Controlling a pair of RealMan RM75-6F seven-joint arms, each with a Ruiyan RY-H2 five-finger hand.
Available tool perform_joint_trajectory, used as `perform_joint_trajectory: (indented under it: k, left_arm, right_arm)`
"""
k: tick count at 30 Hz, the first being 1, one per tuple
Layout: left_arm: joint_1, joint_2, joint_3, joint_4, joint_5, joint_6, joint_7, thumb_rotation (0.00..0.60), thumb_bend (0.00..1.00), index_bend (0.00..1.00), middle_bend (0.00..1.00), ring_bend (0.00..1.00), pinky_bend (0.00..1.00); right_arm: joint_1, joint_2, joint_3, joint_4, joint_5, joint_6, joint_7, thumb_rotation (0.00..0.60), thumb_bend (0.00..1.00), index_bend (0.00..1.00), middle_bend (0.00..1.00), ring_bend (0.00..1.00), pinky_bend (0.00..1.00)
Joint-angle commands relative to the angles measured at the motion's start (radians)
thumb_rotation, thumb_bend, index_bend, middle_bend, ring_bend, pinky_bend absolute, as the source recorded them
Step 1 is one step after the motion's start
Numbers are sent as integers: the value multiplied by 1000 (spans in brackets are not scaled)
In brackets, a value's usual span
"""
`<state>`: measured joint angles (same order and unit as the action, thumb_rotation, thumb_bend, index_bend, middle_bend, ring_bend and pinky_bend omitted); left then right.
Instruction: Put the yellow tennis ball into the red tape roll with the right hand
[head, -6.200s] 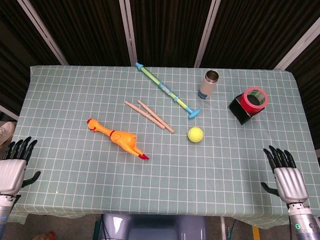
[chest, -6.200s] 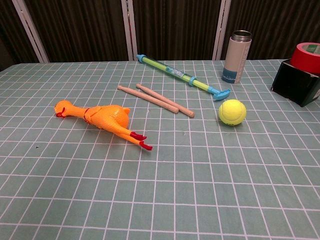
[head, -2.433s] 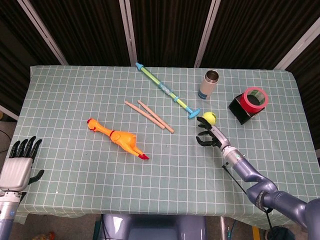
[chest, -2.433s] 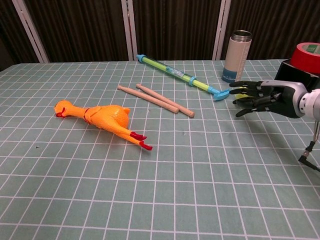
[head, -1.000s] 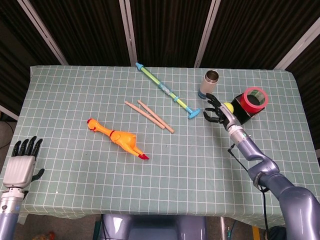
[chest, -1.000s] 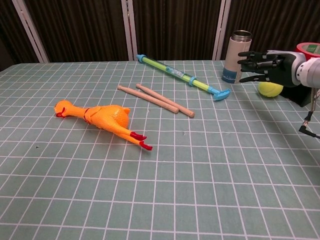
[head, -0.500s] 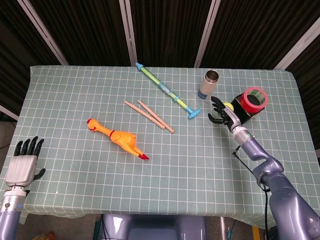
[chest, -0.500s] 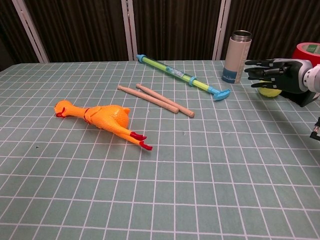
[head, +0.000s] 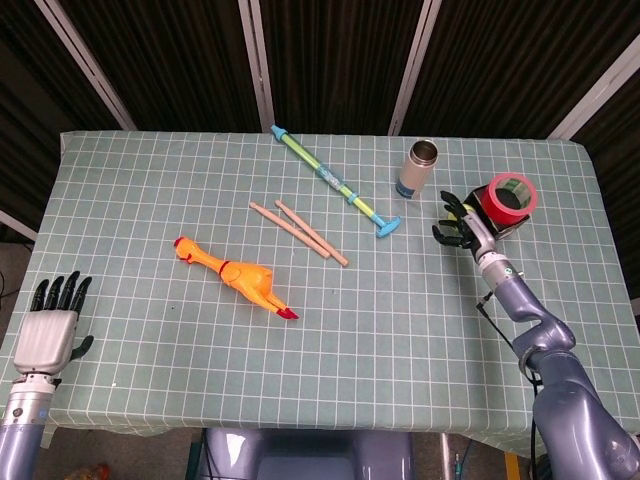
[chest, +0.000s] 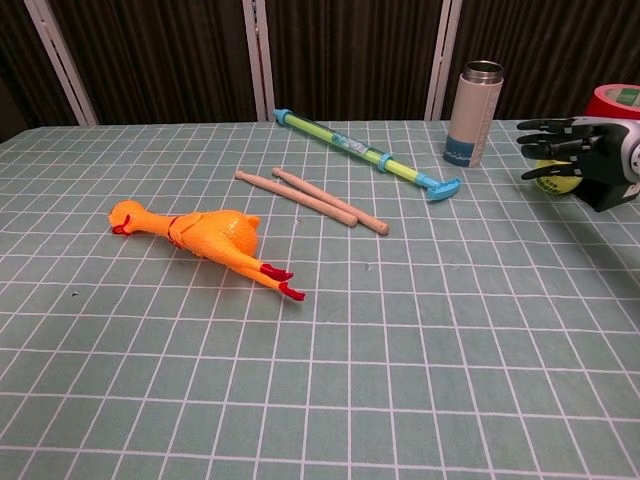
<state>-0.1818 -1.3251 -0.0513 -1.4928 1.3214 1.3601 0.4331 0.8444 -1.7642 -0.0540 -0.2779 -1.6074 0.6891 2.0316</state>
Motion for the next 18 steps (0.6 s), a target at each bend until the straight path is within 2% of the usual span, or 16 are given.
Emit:
perform_joint_trajectory:
  k: [1,18]
  left_arm:
    - [0,-3,3,-1,2,0,4,600,203,0,0,0,0]
    - [-1,-3,5,-16,-12,-5,29,600,203,0,0,0,0]
  right_arm:
    - [-7,3,-6,3,0,-7,-4,600,516,0,0,0,0]
    - [-39,17,-53,42,-28,-7,-58,600,516,0,0,4,0]
